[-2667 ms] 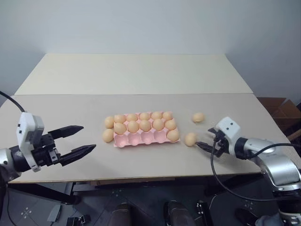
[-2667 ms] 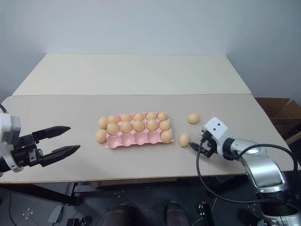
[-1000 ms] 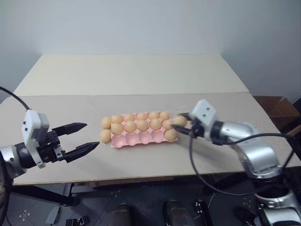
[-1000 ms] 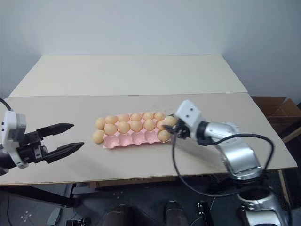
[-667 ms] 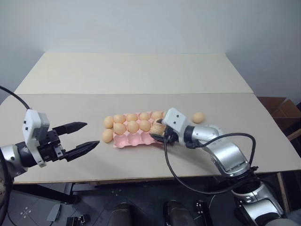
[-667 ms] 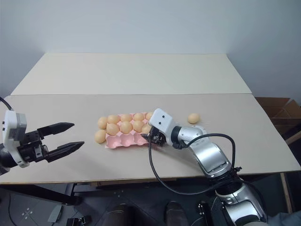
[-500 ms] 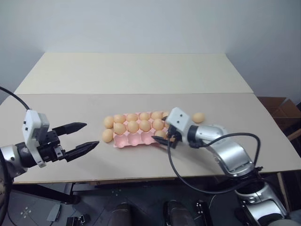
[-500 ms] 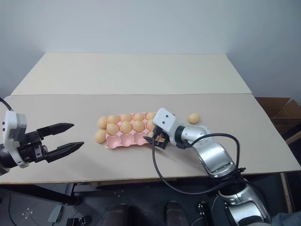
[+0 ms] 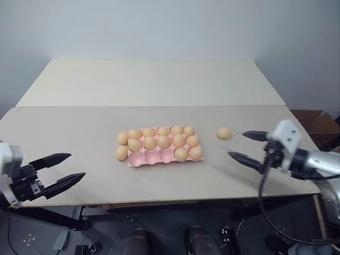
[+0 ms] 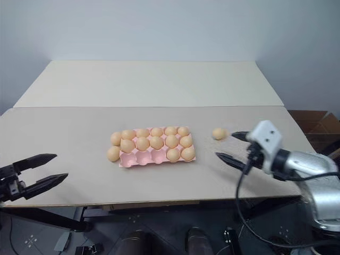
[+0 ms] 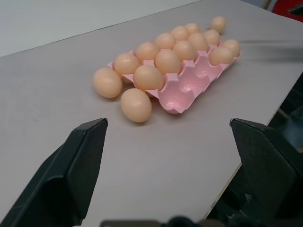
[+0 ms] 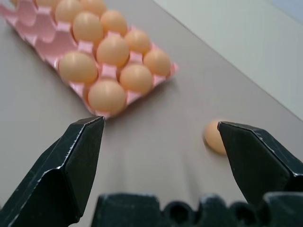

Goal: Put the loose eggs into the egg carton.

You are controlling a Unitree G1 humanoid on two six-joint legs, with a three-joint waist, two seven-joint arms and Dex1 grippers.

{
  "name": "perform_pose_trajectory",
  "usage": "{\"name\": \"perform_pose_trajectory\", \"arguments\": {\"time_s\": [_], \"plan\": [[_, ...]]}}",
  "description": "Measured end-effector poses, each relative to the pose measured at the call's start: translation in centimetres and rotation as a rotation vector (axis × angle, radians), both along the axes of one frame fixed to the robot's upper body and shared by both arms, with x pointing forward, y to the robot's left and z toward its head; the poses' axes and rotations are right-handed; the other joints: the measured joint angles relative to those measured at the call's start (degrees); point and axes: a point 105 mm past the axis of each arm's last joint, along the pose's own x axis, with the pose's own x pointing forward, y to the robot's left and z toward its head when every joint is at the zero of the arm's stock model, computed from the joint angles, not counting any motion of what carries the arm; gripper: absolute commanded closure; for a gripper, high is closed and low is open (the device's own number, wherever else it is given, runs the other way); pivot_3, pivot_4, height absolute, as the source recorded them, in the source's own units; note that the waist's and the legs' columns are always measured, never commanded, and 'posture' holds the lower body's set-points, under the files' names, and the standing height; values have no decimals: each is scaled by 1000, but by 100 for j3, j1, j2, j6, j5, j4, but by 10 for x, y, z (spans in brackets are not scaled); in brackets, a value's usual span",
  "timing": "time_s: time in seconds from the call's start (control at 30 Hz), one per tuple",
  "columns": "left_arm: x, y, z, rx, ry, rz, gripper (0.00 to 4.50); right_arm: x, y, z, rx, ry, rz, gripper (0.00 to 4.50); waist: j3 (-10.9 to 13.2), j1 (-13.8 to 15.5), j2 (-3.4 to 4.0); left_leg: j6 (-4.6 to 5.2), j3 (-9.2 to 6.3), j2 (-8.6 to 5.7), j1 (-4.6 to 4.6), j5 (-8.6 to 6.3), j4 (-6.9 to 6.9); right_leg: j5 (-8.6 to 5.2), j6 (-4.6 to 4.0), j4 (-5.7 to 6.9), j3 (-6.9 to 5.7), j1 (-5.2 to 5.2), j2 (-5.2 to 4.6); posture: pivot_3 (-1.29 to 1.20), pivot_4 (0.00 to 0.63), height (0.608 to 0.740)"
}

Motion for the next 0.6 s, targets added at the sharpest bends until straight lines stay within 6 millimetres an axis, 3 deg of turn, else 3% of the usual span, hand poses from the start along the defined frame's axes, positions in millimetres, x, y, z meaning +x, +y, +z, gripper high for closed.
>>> {"name": "perform_pose_trajectory", "arguments": {"time_s": [0.1, 0.3, 0.6], "plan": [[-1, 3, 0, 2, -4, 5, 0, -3, -11, -8, 1, 23, -18, 22, 0, -14, 0, -1, 2, 4, 8, 0, 0, 2, -3, 4, 5, 2, -1, 0, 150, 740], [0, 1, 3, 1, -22, -1, 0, 7, -11, -9, -5, -2, -32, 22, 1, -43, 1, -1, 7, 6, 14, 0, 0, 5, -6, 7, 9, -1, -1, 0, 150, 740], [16, -21, 13, -8, -72, -74, 0, 93, 15, -34, -23, -36, -129, 22, 1, -52, 1, 0, 14, 2, -4, 0, 0, 30, -44, 7, 13, -15, 5, 0, 150, 740]]}}
